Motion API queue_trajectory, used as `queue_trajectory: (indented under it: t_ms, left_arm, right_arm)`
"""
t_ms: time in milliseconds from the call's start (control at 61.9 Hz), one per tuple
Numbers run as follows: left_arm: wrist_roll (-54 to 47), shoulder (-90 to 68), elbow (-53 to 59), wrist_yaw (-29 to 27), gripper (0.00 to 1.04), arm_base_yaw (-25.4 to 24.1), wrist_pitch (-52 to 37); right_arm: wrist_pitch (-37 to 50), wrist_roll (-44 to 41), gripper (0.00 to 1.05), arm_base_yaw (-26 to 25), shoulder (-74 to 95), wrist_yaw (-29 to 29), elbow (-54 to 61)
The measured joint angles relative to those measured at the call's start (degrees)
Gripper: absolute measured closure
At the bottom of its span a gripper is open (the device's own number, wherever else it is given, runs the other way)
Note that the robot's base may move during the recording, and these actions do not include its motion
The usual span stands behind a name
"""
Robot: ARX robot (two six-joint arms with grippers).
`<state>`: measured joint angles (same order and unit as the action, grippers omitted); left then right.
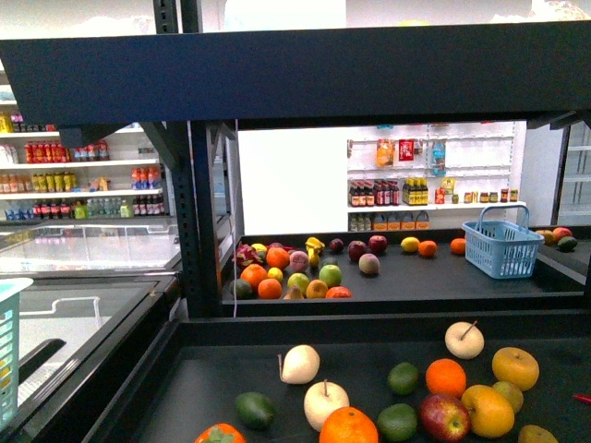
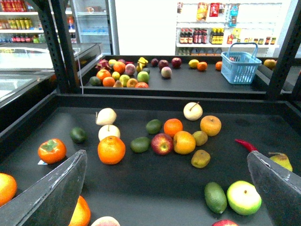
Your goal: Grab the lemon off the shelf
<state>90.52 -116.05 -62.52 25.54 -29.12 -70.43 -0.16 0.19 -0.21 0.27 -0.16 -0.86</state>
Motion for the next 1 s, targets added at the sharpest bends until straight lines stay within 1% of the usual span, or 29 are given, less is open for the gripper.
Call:
queue_trajectory:
  t_ms: [226,323,339,372,453,501,582,647,663,679,808,841,889,1002]
  left_arm:
    - [0.7,-2.23,-0.02,0.0,0.99,0.37,-3.41]
    - [0.35,-2.27,-0.02,0.13,0.98,0.61,-2.73]
    - [0.24,-2.27,-0.02,0.17,0.96,0.63,-2.56]
    - [-0.31,-2.19,0.0,0.44,0.89,0.63,-1.75]
    - [-1.03,-2.16,0.2,0.79,0.76,0.61,-1.03]
    - [-1.55,-1.9,0.57,1.31,0.66,0.63,-0.07]
    - [-2.23,-1.22,1.38,2.25,0.53,0.63,0.96]
    - [-2.91,-0.26,2.4,3.26,0.4,0.66,2.23]
    - [-3.34,0.26,2.86,3.5,0.35,0.74,2.99]
    - [-3.41,0.42,2.99,3.63,0.33,0.74,3.23]
    - [-4.59,3.04,4.52,4.46,0.09,1.29,5.92]
    - [-5.05,3.72,4.55,4.35,0.06,1.38,6.47]
    - [-5.4,4.98,4.59,4.28,0.09,1.55,7.08]
    - [-6.56,6.6,4.66,4.24,0.08,1.81,8.48]
  right_arm:
    - [0.0,0.0,0.02,0.0,-0.02,0.0,0.0]
    - [0.0,0.0,0.02,0.0,0.0,-0.02,0.0]
    - [0.0,0.0,0.02,0.0,-0.02,-0.02,0.0]
    - [0.0,0.0,0.02,0.0,0.0,-0.02,0.0]
    - [0.0,0.0,0.02,0.0,-0.02,-0.02,0.0]
    - [0.0,0.0,0.02,0.0,0.0,0.0,0.0]
    - [0.0,0.0,0.02,0.0,-0.02,0.0,0.0]
    - [0.0,0.02,0.02,0.0,-0.02,-0.02,0.0]
    - [0.0,0.0,0.02,0.0,0.0,0.0,0.0]
    - [0.0,0.0,0.02,0.0,0.0,-0.02,0.0]
    - [0.0,0.0,0.02,0.0,0.0,-0.02,0.0]
    - [0.0,0.0,0.02,0.0,0.0,-0.02,0.0]
    - [0.0,0.02,0.02,0.0,0.0,-0.02,0.0]
    - [0.0,0.0,0.02,0.0,0.0,-0.02,0.0]
